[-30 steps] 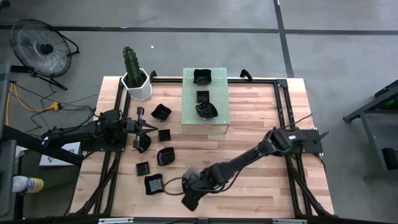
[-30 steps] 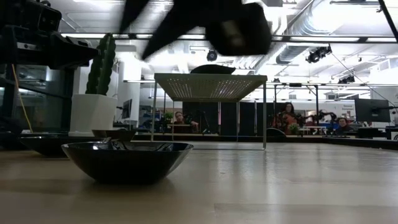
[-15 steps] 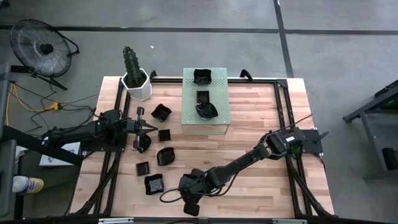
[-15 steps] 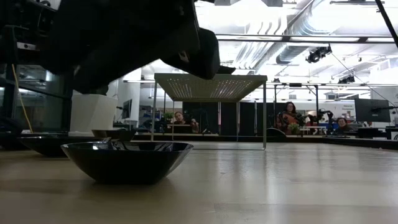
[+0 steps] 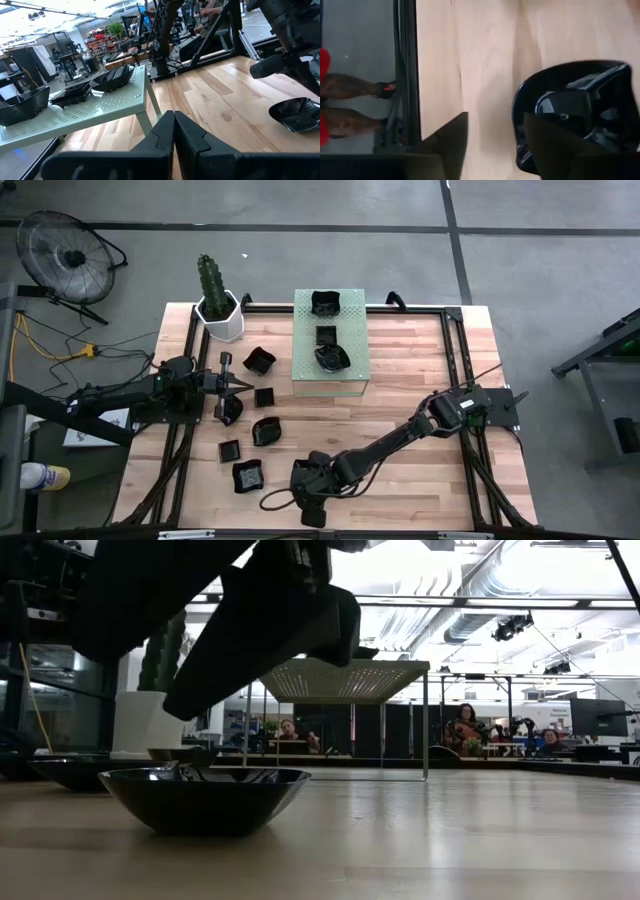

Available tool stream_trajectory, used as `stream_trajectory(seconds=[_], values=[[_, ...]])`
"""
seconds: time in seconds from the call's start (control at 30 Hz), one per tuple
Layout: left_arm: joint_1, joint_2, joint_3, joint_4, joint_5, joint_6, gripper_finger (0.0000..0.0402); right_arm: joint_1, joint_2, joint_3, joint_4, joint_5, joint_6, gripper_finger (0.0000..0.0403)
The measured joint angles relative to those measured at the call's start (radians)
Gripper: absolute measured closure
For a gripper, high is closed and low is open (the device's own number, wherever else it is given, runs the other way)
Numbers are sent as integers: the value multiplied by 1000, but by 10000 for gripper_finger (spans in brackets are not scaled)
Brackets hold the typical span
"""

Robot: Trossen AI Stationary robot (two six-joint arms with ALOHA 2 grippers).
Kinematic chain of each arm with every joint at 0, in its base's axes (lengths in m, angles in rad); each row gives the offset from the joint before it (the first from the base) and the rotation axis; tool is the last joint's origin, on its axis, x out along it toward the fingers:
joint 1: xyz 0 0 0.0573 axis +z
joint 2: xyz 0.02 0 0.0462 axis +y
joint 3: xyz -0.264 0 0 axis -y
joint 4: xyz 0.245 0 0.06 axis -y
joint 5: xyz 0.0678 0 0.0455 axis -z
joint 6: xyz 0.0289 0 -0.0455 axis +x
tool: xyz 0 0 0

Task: Pick & Place Mini shaped plates
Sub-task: Stack the black leaf shaped plate on top of the black leaf shaped plate on the shelf

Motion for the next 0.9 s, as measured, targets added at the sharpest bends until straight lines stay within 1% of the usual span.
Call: stream_trajectory(seconds=[0.13, 0.23, 0.33, 0.57, 0.77, 0.9], values=[[0, 0, 0, 0, 0, 0, 399, 5, 7, 0, 7, 29, -69, 177], [0, 0, 0, 0, 0, 0, 399, 13, 24, 0, 17, 27, -120, 164], [0, 0, 0, 0, 0, 0, 399, 23, 34, 0, 23, 41, -179, 165], [0, 0, 0, 0, 0, 0, 399, 31, 36, 0, -4, 165, -263, 182], [0, 0, 0, 0, 0, 0, 399, 32, 55, -2, -19, 141, -360, 197], [0, 0, 0, 0, 0, 0, 399, 34, 63, -2, -12, 159, -385, 198]])
